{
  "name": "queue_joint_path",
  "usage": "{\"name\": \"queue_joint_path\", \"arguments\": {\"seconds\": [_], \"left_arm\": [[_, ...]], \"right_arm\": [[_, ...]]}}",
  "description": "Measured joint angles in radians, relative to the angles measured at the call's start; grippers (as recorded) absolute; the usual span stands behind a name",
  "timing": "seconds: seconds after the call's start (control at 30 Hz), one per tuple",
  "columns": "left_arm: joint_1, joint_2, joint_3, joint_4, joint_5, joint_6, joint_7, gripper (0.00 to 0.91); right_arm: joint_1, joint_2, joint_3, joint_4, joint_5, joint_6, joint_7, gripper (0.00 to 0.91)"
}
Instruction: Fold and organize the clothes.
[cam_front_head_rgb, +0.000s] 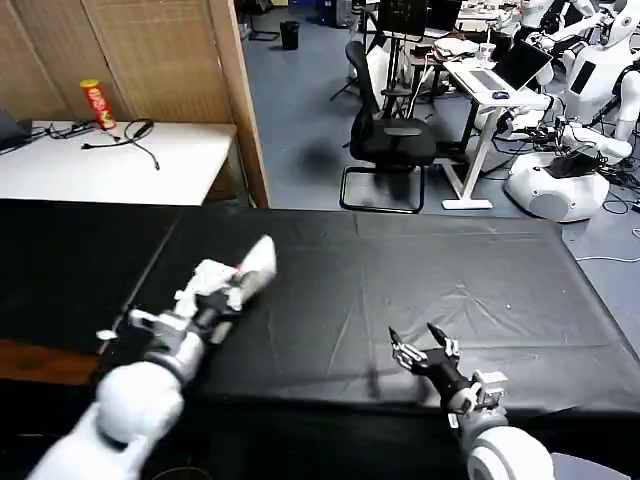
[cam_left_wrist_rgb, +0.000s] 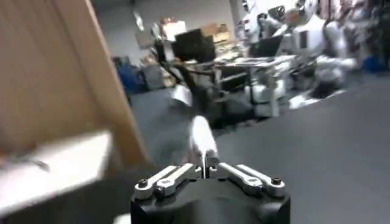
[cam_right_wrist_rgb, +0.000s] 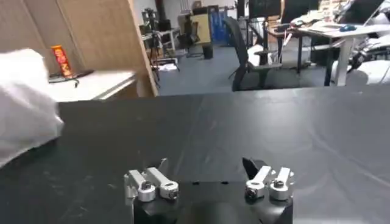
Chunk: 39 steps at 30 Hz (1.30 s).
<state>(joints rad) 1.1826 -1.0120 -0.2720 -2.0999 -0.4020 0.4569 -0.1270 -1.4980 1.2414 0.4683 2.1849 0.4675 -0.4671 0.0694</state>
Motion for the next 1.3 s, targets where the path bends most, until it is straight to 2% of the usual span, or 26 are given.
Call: {"name": "queue_joint_path", "arguments": {"seconds": [0.13, 0.23, 0.37, 0.53, 0.83, 0.87, 0.9, 0.93, 1.0, 1.03, 1.07, 1.1, 1.13, 1.2, 1.3], "left_arm": [[-0.043, -0.143, 0.089, 0.083, 0.057, -0.010, 0.044, 0.878], [-0.048, -0.187, 0.124, 0.105, 0.089, -0.031, 0.076, 0.878], [-0.037, -0.195, 0.130, 0.104, 0.086, -0.068, 0.113, 0.878], [-0.024, -0.176, 0.114, 0.089, 0.084, -0.090, 0.107, 0.878], [0.017, -0.157, 0.072, 0.084, 0.106, -0.097, 0.088, 0.878], [0.022, -0.157, 0.069, 0.084, 0.109, -0.100, 0.081, 0.878], [0.027, -0.157, 0.065, 0.084, 0.109, -0.104, 0.073, 0.878], [0.033, -0.157, 0.060, 0.081, 0.109, -0.106, 0.069, 0.878], [0.043, -0.154, 0.052, 0.073, 0.108, -0.109, 0.065, 0.878], [0.047, -0.152, 0.048, 0.071, 0.107, -0.110, 0.064, 0.878], [0.051, -0.150, 0.044, 0.068, 0.106, -0.110, 0.063, 0.878], [0.054, -0.148, 0.039, 0.065, 0.105, -0.111, 0.063, 0.878], [0.058, -0.145, 0.035, 0.061, 0.104, -0.112, 0.062, 0.878], [0.067, -0.140, 0.023, 0.056, 0.104, -0.117, 0.059, 0.878], [0.082, -0.139, 0.009, 0.047, 0.103, -0.120, 0.058, 0.878]], "right_arm": [[0.006, -0.013, -0.015, 0.007, 0.027, -0.015, -0.005, 0.878], [0.016, -0.023, -0.030, 0.006, 0.065, -0.031, -0.002, 0.878], [0.052, -0.026, -0.062, -0.016, 0.103, -0.042, 0.006, 0.878], [0.125, -0.011, -0.108, -0.073, 0.137, -0.056, 0.019, 0.878], [0.277, 0.061, -0.220, -0.210, 0.135, -0.065, 0.035, 0.858], [0.292, 0.069, -0.229, -0.228, 0.134, -0.065, 0.036, 0.702], [0.308, 0.079, -0.240, -0.247, 0.132, -0.065, 0.037, 0.702], [0.324, 0.090, -0.250, -0.266, 0.128, -0.064, 0.037, 0.605], [0.347, 0.107, -0.264, -0.299, 0.123, -0.063, 0.037, 0.536], [0.358, 0.115, -0.270, -0.317, 0.120, -0.062, 0.035, 0.449], [0.367, 0.123, -0.275, -0.333, 0.118, -0.061, 0.033, 0.312], [0.376, 0.129, -0.279, -0.348, 0.117, -0.060, 0.032, 0.254], [0.385, 0.136, -0.283, -0.363, 0.116, -0.060, 0.032, 0.156], [0.398, 0.145, -0.287, -0.386, 0.115, -0.059, 0.031, 0.088], [0.410, 0.152, -0.290, -0.411, 0.115, -0.059, 0.028, 0.059]]}}
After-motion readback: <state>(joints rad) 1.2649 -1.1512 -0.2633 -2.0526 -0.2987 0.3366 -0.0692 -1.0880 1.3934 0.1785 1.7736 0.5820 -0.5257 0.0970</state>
